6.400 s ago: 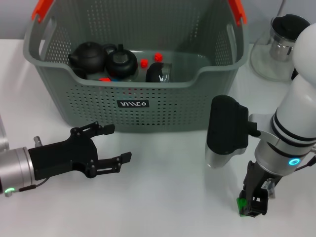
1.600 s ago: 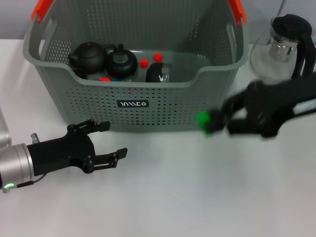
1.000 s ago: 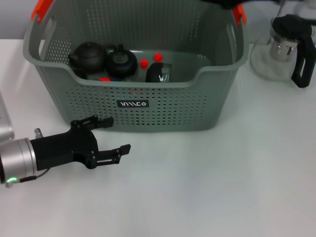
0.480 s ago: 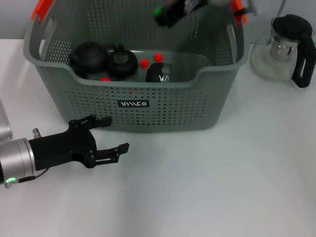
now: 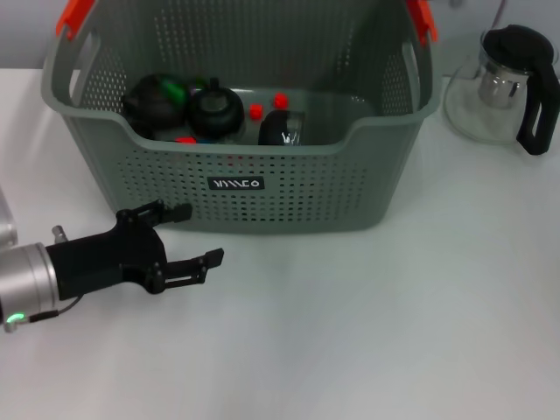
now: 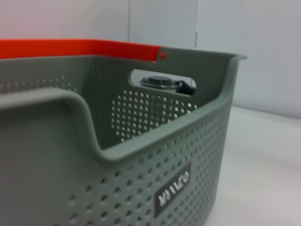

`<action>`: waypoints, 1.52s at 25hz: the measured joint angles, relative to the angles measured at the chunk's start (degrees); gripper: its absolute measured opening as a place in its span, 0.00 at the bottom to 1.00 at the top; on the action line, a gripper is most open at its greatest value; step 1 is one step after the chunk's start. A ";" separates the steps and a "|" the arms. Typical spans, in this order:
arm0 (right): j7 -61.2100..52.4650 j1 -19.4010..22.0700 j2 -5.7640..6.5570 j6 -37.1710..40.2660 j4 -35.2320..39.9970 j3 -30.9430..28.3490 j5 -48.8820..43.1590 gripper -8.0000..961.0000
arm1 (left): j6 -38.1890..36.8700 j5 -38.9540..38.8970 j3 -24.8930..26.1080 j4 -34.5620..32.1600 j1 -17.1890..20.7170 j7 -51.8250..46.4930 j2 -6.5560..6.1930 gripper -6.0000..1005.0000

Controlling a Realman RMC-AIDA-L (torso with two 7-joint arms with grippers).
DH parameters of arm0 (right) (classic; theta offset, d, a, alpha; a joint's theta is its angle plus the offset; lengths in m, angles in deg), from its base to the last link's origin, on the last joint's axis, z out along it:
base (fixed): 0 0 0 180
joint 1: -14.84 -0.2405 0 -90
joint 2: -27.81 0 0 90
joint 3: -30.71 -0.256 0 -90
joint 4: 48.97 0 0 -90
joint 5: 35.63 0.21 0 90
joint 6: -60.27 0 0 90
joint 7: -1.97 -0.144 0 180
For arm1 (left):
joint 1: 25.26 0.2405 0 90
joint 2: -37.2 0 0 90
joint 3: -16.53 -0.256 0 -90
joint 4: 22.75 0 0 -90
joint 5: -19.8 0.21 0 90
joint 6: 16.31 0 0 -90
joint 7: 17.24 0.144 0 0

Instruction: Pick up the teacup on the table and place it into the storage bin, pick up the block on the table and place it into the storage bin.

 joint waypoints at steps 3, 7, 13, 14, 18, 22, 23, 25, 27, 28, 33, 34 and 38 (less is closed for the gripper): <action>10.66 9.95 0.19 2.40 8.65 -0.45 17.30 0.49 | -0.36 -0.29 1.69 0.00 0.01 -0.01 -0.01 0.86; 22.42 21.42 0.20 6.09 12.89 -1.41 34.79 0.58 | -0.99 -0.92 3.82 0.11 -0.04 0.03 -0.33 0.86; 45.51 31.05 0.07 20.83 4.03 -2.55 51.71 0.80 | -1.25 -1.78 4.00 0.23 -0.28 0.20 -0.50 0.86; 50.47 32.04 0.09 24.90 1.69 -2.57 53.04 0.85 | -1.86 -1.98 4.00 0.12 -0.25 0.26 -0.58 0.86; 61.47 36.86 0.10 36.12 -3.00 -2.45 50.02 0.95 | -9.87 -1.61 3.98 -0.42 0.39 0.35 -2.57 0.86; 61.81 41.31 0.06 37.25 -5.42 -2.66 44.76 0.95 | -18.60 1.21 3.91 -3.93 0.92 -0.16 -4.13 0.86; 61.90 42.02 0.05 37.22 -6.58 -2.69 44.06 0.95 | -19.26 2.45 3.86 -4.76 0.88 -0.33 -4.25 0.86; 62.44 42.52 0.12 37.14 -9.61 -2.91 42.93 0.95 | -19.76 5.28 3.65 -5.98 0.49 -0.67 -4.38 0.86; 63.94 42.36 0.15 36.58 -13.21 -3.61 40.97 0.95 | -19.58 7.99 3.46 -6.60 -0.07 -0.84 -4.39 0.86; 64.90 42.10 0.15 36.21 -15.05 -4.06 39.85 0.95 | -19.39 8.56 3.34 -6.60 -0.26 -0.75 -4.39 0.86; 69.16 39.87 0.15 35.50 -22.84 -5.85 38.61 0.95 | -18.94 9.04 1.89 -5.99 -1.16 -0.34 -4.15 0.86; 70.26 39.09 0.16 35.37 -24.61 -6.03 38.60 0.95 | -18.82 8.98 1.39 -5.64 -1.38 -0.24 -3.98 0.86; 73.71 35.68 0.15 34.38 -31.42 -6.15 38.57 0.95 | -17.67 8.99 0.07 -3.23 -2.19 1.49 -3.19 0.86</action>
